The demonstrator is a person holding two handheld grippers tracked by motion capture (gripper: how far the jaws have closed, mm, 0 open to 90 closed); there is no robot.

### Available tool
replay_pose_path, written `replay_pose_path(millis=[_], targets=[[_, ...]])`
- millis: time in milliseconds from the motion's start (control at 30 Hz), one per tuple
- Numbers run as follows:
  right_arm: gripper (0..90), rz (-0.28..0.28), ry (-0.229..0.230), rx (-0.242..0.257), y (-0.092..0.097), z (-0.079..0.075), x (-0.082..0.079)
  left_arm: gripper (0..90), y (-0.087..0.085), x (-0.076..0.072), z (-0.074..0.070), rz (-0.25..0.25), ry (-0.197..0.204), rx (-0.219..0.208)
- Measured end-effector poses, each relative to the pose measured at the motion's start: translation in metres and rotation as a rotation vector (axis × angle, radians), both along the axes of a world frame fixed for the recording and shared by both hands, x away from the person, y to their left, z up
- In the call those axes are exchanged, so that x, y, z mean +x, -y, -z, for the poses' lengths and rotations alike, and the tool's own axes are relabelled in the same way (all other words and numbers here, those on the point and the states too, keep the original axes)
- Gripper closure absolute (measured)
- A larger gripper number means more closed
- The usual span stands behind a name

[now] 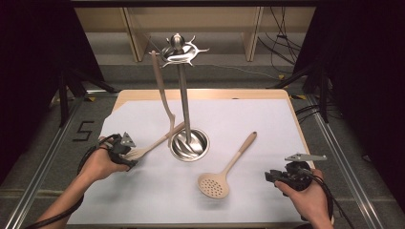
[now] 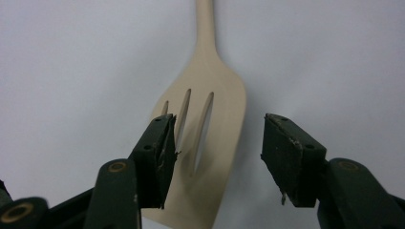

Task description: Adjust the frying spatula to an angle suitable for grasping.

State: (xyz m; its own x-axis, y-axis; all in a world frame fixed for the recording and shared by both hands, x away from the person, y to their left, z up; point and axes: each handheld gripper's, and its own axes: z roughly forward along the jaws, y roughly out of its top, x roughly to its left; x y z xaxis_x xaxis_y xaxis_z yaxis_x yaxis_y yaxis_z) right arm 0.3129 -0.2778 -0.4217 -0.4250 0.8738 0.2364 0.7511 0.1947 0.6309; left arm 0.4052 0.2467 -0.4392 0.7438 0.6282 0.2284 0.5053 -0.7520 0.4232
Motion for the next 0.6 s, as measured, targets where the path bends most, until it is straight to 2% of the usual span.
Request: replay_pose_path(millis=[33, 67, 100, 300, 333, 467, 500, 533, 567, 600], targets=[[70.7, 0.001, 0.001, 0.002, 0.001, 0.000, 0.000, 45.1, 0.001, 0.001, 0.001, -0.012, -0.007, -0.006], [70.7, 0.003, 0.003, -0.005, 0.001, -0.001, 0.000, 45.5, 0.001, 0.002, 0.002, -0.002, -0.007, 0.007], [70.7, 0.013, -0.005, -0.005, 0.001, -0.001, 0.000, 45.9, 0.002, 0.002, 0.004, -0.023, -0.018, -0.001], [70.8, 0.013, -0.018, -0.005, 0.002, -0.001, -0.001, 47.8, 0.003, 0.005, 0.010, -0.004, -0.019, 0.047], [70.9, 0.013, -0.018, -0.005, 0.002, -0.001, -0.001, 48.0, 0.003, 0.005, 0.011, -0.006, -0.025, 0.044], [71.1, 0.009, -0.005, -0.001, 0.001, 0.000, 0.001, 51.6, 0.002, 0.007, 0.011, 0.015, -0.010, 0.095], [71.1, 0.014, -0.014, -0.010, 0.000, 0.000, 0.000, 52.4, 0.003, 0.007, 0.012, 0.022, -0.004, 0.093], [71.2, 0.010, -0.016, -0.013, 0.000, -0.001, 0.000, 53.3, 0.003, 0.007, 0.011, 0.040, -0.004, 0.119], [71.2, 0.005, -0.033, -0.003, 0.000, -0.001, 0.000, 54.5, 0.004, 0.005, 0.012, 0.046, 0.011, 0.120], [71.2, -0.025, -0.016, 0.003, 0.001, -0.001, 0.001, 56.1, 0.005, 0.004, 0.011, 0.063, 0.017, 0.135]])
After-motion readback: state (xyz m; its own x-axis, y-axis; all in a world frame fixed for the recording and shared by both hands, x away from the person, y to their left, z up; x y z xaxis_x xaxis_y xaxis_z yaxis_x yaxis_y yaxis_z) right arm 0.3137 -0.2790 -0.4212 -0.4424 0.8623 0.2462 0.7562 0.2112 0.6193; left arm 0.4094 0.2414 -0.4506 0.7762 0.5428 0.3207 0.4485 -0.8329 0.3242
